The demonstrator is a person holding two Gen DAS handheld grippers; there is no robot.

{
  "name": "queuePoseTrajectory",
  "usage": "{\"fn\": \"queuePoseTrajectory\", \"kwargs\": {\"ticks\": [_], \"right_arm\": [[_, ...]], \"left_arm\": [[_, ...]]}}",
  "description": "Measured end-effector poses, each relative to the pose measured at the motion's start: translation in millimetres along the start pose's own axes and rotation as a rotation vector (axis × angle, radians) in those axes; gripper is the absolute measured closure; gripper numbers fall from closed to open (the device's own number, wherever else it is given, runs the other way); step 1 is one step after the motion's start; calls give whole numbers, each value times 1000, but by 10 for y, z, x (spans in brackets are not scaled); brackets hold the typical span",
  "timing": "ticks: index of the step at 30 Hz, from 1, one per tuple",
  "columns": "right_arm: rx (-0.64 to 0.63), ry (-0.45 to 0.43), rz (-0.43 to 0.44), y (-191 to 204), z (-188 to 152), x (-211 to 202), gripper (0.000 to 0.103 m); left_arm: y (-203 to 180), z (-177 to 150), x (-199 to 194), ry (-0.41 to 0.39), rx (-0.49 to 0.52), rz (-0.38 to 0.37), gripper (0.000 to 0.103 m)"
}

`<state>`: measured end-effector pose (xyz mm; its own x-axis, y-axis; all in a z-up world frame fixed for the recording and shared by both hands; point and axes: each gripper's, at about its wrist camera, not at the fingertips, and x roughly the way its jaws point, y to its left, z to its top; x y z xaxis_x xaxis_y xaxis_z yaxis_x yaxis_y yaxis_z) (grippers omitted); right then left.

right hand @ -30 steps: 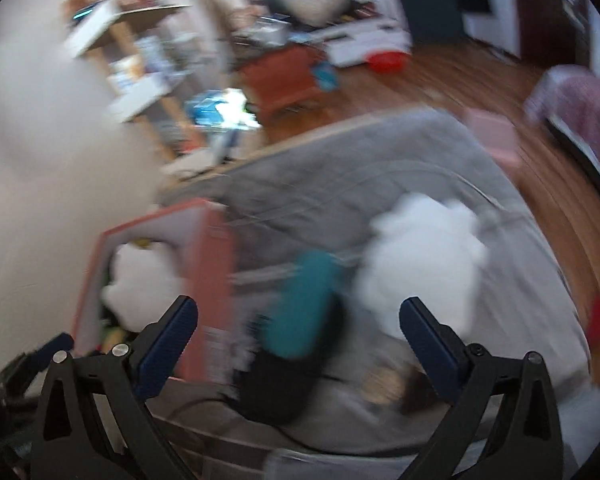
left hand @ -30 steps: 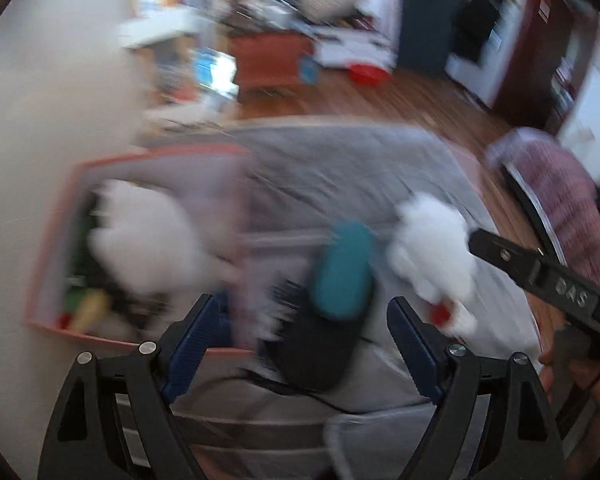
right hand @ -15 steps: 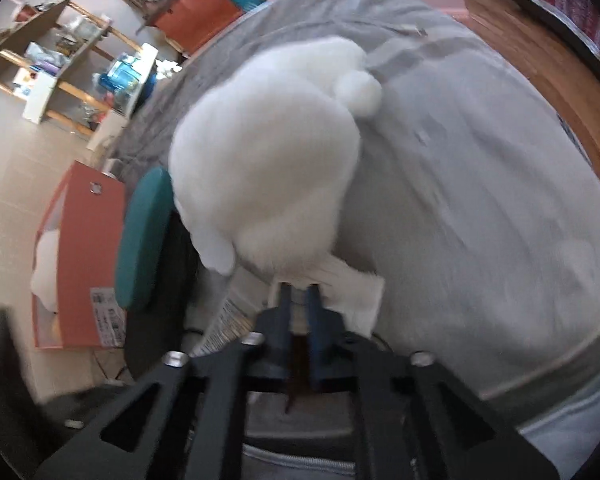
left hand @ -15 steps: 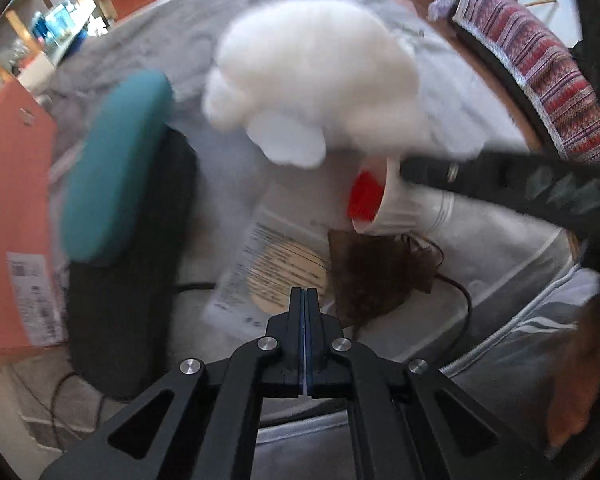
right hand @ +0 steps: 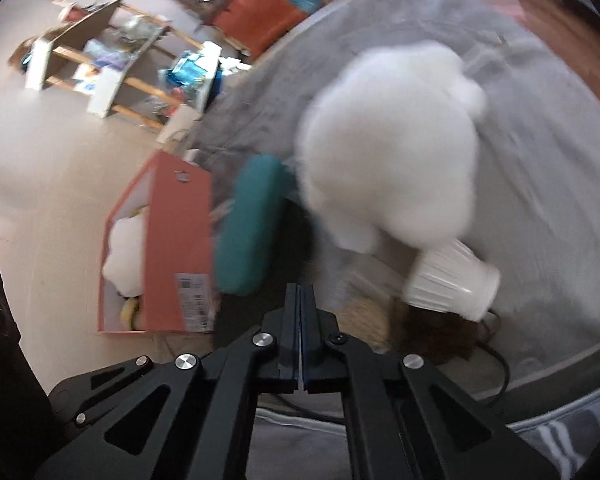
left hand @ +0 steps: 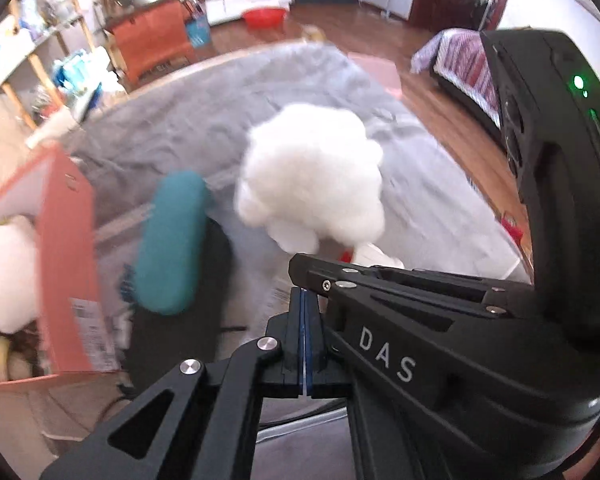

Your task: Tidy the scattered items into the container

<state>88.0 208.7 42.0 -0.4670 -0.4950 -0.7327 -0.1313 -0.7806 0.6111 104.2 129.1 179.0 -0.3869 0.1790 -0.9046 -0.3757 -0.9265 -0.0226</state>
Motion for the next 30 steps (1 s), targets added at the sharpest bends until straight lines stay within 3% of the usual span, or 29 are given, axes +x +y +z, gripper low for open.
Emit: {"fn": "queuePoseTrajectory", "kwargs": {"ticks": [6, 11, 15, 19, 20, 21, 22, 24, 27, 30], "right_arm": [[-176, -30, 2, 1140, 91, -56, 103], [-331, -5, 32, 2214, 92, 321, 103], [-432, 66, 39, 2988, -28, 920, 103], [-499, 150, -23, 3402, -233, 1555, 101], [-519, 164, -77, 3461, -286, 1720, 72], [-532, 165, -145, 3484, -329, 1872, 14], [-539, 140, -193, 3454, -362, 1966, 3], [-561, 146, -233, 3358, -400, 2180, 1], [-500, 210, -236, 3137, -358, 2378, 1], [-450, 179, -227, 2933, -238, 2294, 1]], "left_arm": [[752, -23, -787, -124, -64, 58, 103], [1704, -205, -1239, -174, -150, 143, 103], [2563, -491, -1290, -162, -261, 160, 103], [3261, -836, -1083, -77, -406, 223, 103], [3402, -907, -998, -39, -445, 250, 100], [3552, -991, -897, 11, -488, 282, 93], [3621, -1056, -833, 37, -512, 298, 73], [3740, -1145, -736, 75, -516, 338, 42], [3869, -1255, -694, 81, -537, 364, 40], [3979, -1319, -789, 50, -581, 332, 37]]}}
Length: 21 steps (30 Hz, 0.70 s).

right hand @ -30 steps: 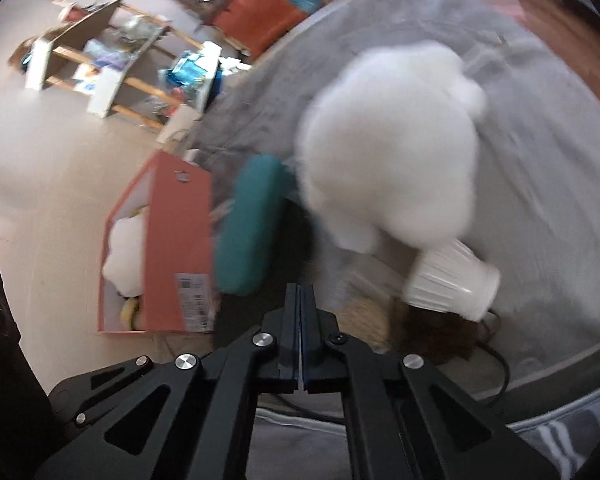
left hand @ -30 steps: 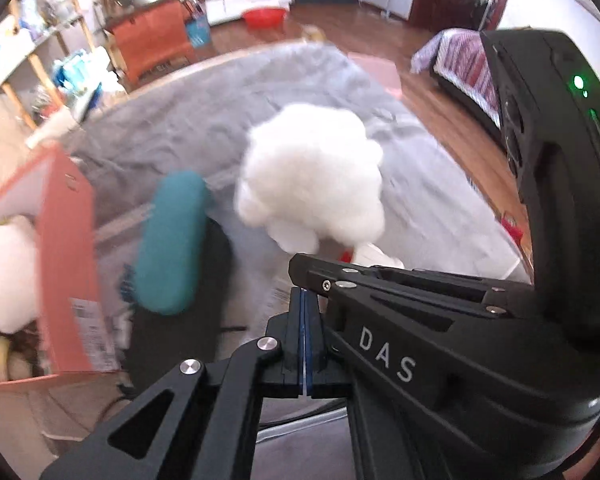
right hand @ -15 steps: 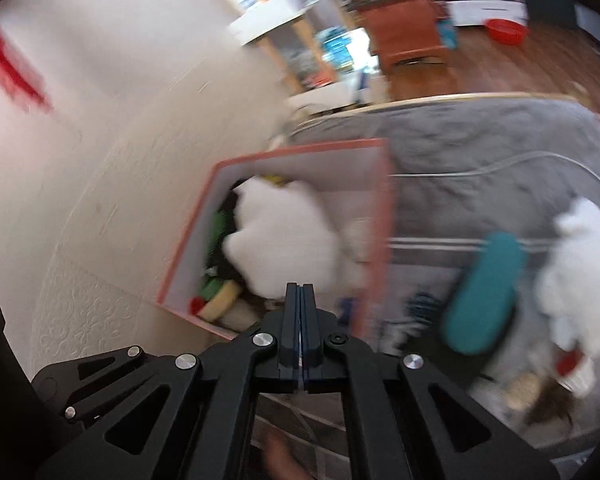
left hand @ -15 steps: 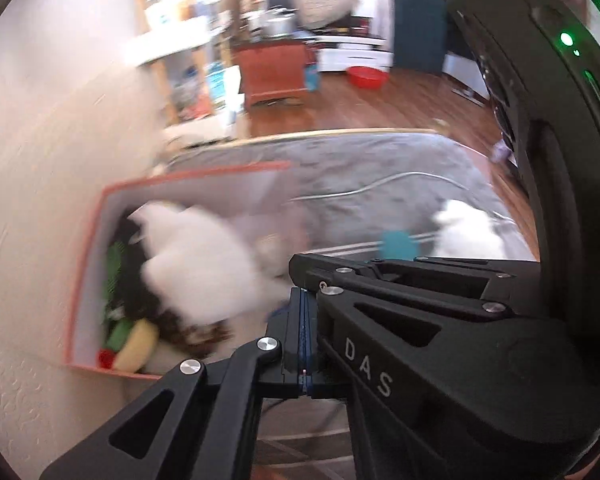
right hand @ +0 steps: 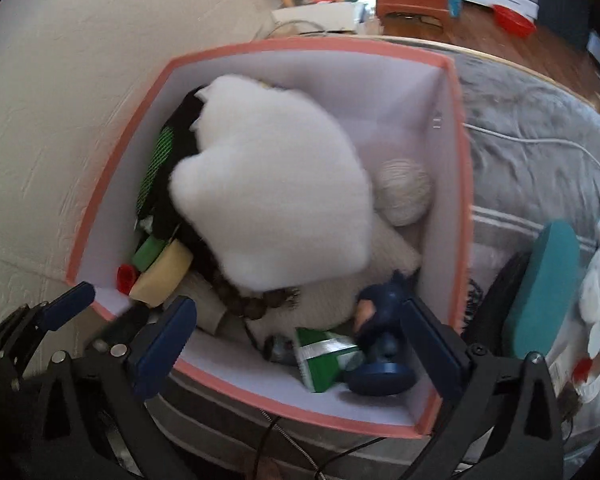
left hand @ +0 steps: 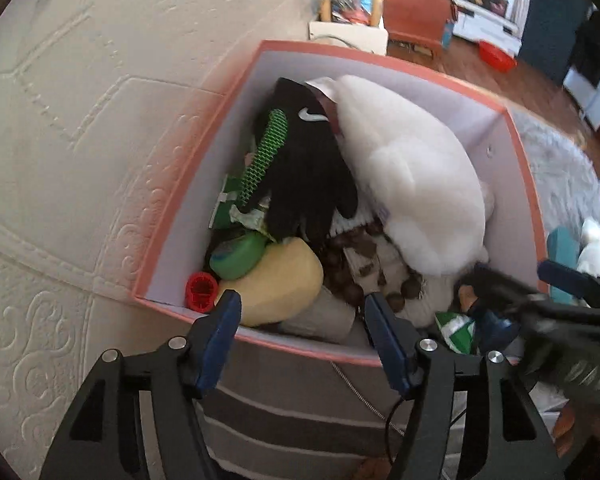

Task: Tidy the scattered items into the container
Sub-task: 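Grasp the large white plush with right tool while left grasps the black Nike glove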

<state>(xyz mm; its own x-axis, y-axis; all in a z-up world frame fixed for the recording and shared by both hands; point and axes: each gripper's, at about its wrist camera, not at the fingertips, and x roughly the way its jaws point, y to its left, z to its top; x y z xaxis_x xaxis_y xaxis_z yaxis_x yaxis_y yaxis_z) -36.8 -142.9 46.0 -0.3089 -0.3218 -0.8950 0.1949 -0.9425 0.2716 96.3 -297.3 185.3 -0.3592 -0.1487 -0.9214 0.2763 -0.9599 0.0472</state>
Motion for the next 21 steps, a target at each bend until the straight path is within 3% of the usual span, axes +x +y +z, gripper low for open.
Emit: {"fn": "queuePoseTrajectory", "kwargs": {"ticks": [4, 10, 14, 16, 19, 21], "right_arm": [[73, -67, 42, -236, 131, -203, 1], [103, -85, 121, -254, 458, -224, 1], [70, -30, 139, -32, 714, 112, 1], [45, 5, 121, 78, 802, 354, 1], [39, 83, 143, 133, 850, 751, 1], [15, 68, 119, 119, 854, 930, 1]], "left_arm": [[17, 76, -36, -16, 53, -31, 27], [-112, 319, 307, 16, 120, -70, 26], [-305, 416, 664, 45, 184, -73, 26], [-278, 493, 856, 69, 137, -102, 25], [-279, 598, 1086, 89, 120, -71, 25], [-348, 663, 1149, 108, 137, -47, 25]]}}
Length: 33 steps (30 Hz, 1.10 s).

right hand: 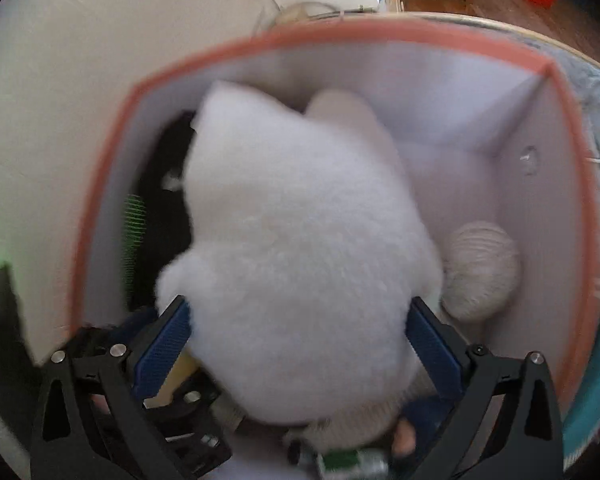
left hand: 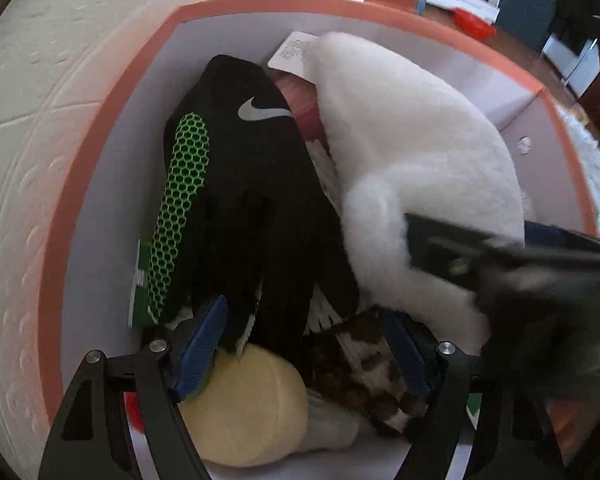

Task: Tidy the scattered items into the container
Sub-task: 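Grasp the large white plush with right tool while left grasps the black Nike glove, then carry the plush and glove out of the box and drop them on the bed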

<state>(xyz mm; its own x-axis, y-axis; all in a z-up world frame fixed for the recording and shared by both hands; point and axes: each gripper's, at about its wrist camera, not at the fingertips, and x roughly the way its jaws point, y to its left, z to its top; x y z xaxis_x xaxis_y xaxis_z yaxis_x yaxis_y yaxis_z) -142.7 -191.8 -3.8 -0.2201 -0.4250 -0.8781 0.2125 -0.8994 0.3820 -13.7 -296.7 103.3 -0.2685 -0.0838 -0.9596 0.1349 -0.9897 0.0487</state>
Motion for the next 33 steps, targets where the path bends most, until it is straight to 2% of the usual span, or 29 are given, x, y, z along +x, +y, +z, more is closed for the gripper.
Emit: {"fn": "queuePoseTrajectory", "kwargs": {"ticks": [2, 3, 4, 5, 6, 8, 9, 11, 13, 19, 23, 28, 33], "right_arm": [[16, -27, 31, -110, 28, 49, 1], [38, -21, 53, -170, 40, 47, 1], [42, -16, 68, -209, 43, 25, 1], [28, -15, 74, -223, 31, -28, 14], [15, -18, 77, -226, 7, -102, 24], [-6, -36, 93, -222, -71, -303, 33], [-20, -47, 108, -213, -133, -427, 35], [-54, -58, 141, -167, -284, -652, 36], [-105, -91, 120, -86, -459, -920, 36], [-174, -301, 96, -18, -927, -2192, 36], [-215, -441, 40, -91, -1216, -2978, 36], [-147, -560, -27, -528, -1546, -3670, 36], [-11, -598, -70, -1248, -1778, -3856, 34]], "left_arm": [[-70, 50, 6, 16, 21, 25, 26], [-106, 49, 12, 23, 39, 39, 40], [-144, 32, 32, 34, 56, 57, 81], [-165, 6, 54, 47, 60, 51, 98], [-175, -29, 52, 53, 52, 46, 97], [-254, -131, -118, 0, 58, 46, 97], [-318, -178, -228, -25, 72, 47, 101], [-488, -291, -548, -83, 105, 38, 101], [-656, -405, -911, -154, 139, 48, 101], [-1151, -700, -1926, -325, 216, 8, 101], [-1711, -862, -2525, -434, 328, -7, 101], [-2480, -1057, -2910, -513, 494, -4, 101], [-3169, -1198, -2860, -507, 614, -46, 101]]}}
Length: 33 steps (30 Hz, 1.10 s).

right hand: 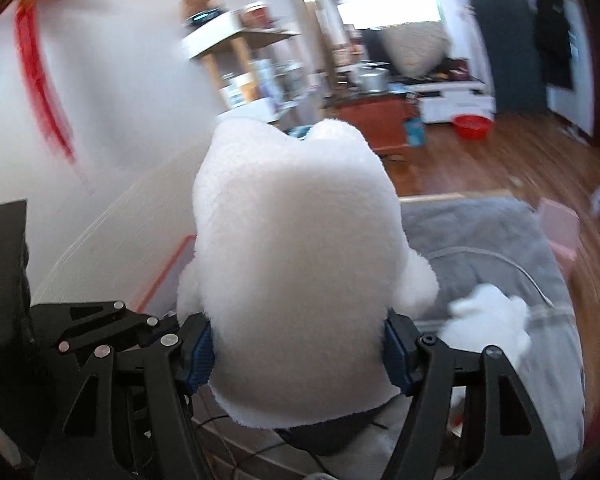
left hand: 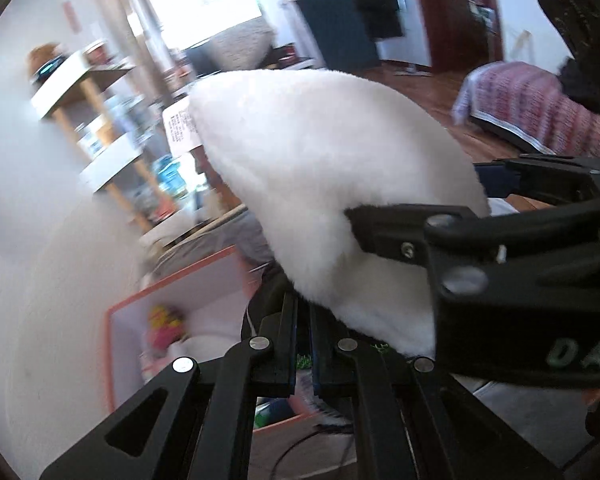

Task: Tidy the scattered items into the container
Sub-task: 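Carry the plush and glove out of the box and drop them on the bed, then grasp the white foam net sleeve with left tool while right grasps the brown bead bracelet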

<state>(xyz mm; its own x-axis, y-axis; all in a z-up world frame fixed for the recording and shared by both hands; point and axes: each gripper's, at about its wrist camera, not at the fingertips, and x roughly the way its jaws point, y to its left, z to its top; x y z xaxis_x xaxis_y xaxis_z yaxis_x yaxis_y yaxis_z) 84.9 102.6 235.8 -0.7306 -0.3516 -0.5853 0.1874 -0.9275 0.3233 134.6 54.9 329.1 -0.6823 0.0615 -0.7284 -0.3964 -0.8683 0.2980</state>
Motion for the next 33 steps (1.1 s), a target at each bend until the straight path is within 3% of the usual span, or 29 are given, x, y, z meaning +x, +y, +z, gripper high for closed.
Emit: {"fn": "queuePoseTrajectory", "kwargs": {"ticks": [1, 3, 5, 6, 7, 9, 10, 16, 22, 25, 30, 33], "right_arm": [[16, 6, -20, -112, -38, -8, 30], [60, 27, -72, -348, -111, 23, 4], [97, 43, -131, -514, -170, 70, 2], [117, 56, -141, -601, -201, 86, 2], [144, 67, -131, -677, -233, 105, 2], [202, 86, -107, -786, -271, 136, 2], [217, 94, -104, -831, -254, 169, 2], [219, 113, -78, -735, -306, 230, 2], [148, 127, -20, -269, -277, 433, 1], [97, 169, 30, 105, -245, 659, 1], [7, 249, 101, 720, -268, 1184, 1], [-45, 304, 137, 1052, -352, 1569, 1]], "left_arm": [[-105, 56, 35, 8, 20, -3, 100], [-383, 129, 195, 56, 76, -23, 99], [-544, 118, 293, 102, 117, 8, 91], [-614, 94, 342, 109, 142, 44, 75], [-649, 83, 367, 105, 158, 75, 52], [-636, 41, 342, 83, 148, 110, 23], [-566, 11, 329, 76, 129, 122, 17], [166, -138, 337, 75, -18, 173, 17], [892, -437, -43, -72, -181, 247, 12], [1299, -625, -178, -121, -273, 264, 3], [1922, -949, -237, -149, -405, 290, 2], [2238, -1138, -207, -160, -473, 268, 2]]}}
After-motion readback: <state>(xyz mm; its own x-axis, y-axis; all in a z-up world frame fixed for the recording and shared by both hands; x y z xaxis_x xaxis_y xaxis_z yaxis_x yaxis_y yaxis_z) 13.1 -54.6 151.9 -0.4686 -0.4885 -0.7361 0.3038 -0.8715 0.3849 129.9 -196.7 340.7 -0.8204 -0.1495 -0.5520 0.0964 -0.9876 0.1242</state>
